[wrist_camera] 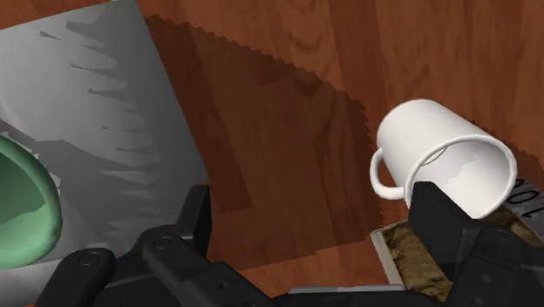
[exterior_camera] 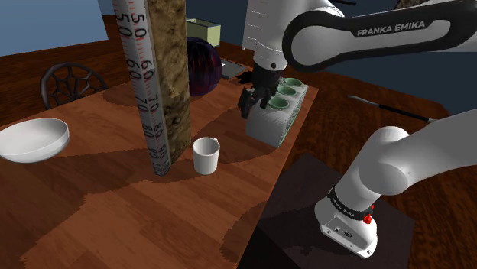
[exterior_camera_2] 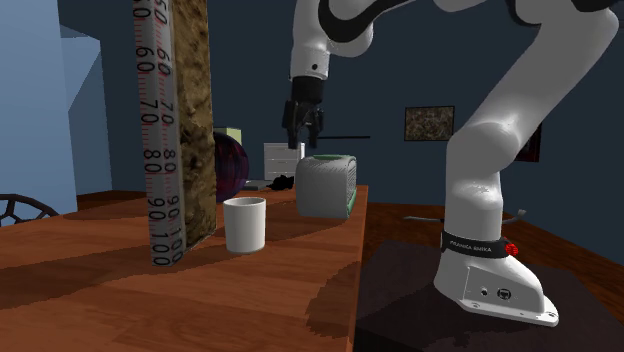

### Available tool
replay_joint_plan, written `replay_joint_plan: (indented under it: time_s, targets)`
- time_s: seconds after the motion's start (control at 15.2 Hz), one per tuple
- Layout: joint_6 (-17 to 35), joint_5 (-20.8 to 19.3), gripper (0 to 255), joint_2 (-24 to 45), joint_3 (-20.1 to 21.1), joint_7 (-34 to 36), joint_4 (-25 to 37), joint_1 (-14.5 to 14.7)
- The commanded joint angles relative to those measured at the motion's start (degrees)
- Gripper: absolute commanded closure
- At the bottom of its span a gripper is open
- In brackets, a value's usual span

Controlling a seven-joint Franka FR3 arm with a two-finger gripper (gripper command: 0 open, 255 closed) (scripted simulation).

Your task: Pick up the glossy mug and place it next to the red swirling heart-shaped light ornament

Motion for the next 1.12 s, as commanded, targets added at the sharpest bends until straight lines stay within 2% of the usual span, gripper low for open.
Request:
replay_joint_plan:
  time_s: [0.0,0.26,0.46,0.66,0.86,0.92,1.06]
  targets:
    - [2.7,0.3,0,2.8,3.0,3.5,0.5,0.3]
    - [7.6,-0.8,0,9.7,8.7,10.3,2.8,-0.1]
    - [10.9,-3.2,0,15.7,13.1,16.1,5.5,-0.9]
    - [13.5,-7.4,0,22.4,17.4,22.8,8.9,-2.1]
    - [15.2,-13.8,0,30.0,21.1,30.5,13.1,-3.0]
    - [15.4,-16.3,0,32.8,22.0,33.3,14.7,-3.0]
    - [16.1,-17.7,0,34.2,22.0,34.6,15.0,-2.8]
